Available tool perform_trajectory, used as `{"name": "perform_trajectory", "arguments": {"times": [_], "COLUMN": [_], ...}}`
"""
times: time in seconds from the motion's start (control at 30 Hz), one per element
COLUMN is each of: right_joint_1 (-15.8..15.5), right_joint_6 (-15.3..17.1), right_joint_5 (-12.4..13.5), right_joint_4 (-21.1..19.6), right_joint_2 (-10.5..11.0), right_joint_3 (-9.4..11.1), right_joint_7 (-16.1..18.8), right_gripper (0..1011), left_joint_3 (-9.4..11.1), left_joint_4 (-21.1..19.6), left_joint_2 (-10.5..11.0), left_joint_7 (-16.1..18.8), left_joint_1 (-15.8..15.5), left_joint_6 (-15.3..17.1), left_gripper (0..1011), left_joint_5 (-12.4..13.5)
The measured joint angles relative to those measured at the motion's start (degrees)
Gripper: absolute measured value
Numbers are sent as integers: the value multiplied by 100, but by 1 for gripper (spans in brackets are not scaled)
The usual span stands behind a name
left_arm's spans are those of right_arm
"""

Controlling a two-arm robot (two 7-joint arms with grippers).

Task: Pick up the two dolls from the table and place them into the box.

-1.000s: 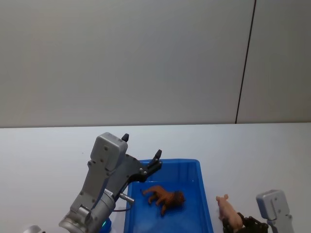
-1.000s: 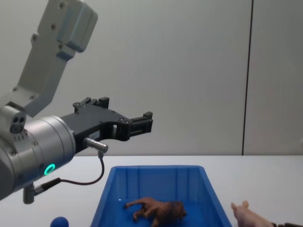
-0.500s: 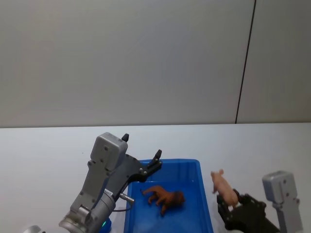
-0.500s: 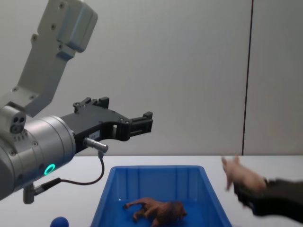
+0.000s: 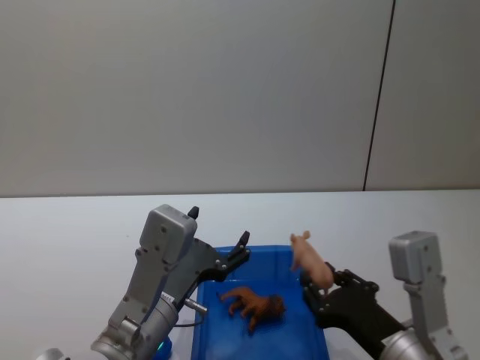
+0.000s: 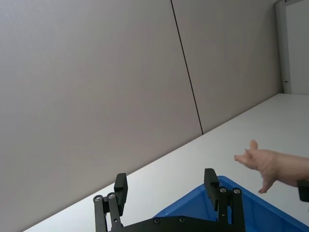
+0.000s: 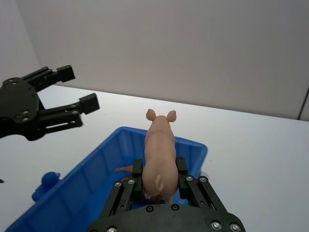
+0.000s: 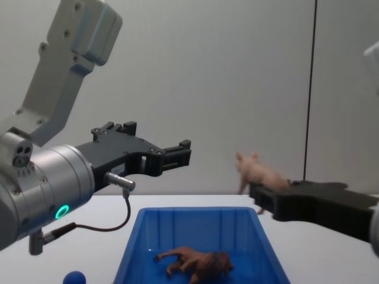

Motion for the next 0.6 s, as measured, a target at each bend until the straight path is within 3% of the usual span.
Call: {"name": "perform_trajectory", "arguments": {"times": [0.07, 0.2, 0.23, 0.6], "right_joint_1": [52, 187, 206, 334], "right_joint_6": [29, 122, 137, 216], "right_joint_5": [22, 83, 91, 128], "right_joint_4": [50, 230, 259, 495], "right_joint_2": [-46, -162, -180, -297], "right_joint_3": [-18, -63, -70, -103], "right_joint_7": [46, 166, 180, 126], "right_gripper": [390, 499, 563, 891], "left_joint_3": [0, 0, 0, 0], "left_joint_4": [0, 0, 0, 0], "left_joint_2": [0, 0, 0, 0], "left_joint_7": [0, 0, 0, 0], "left_joint_1": [0, 0, 0, 0], "left_joint_6": [0, 0, 0, 0], "left_gripper": [1001, 1001, 1001, 1001], "left_joint_5": [0, 0, 0, 0]}}
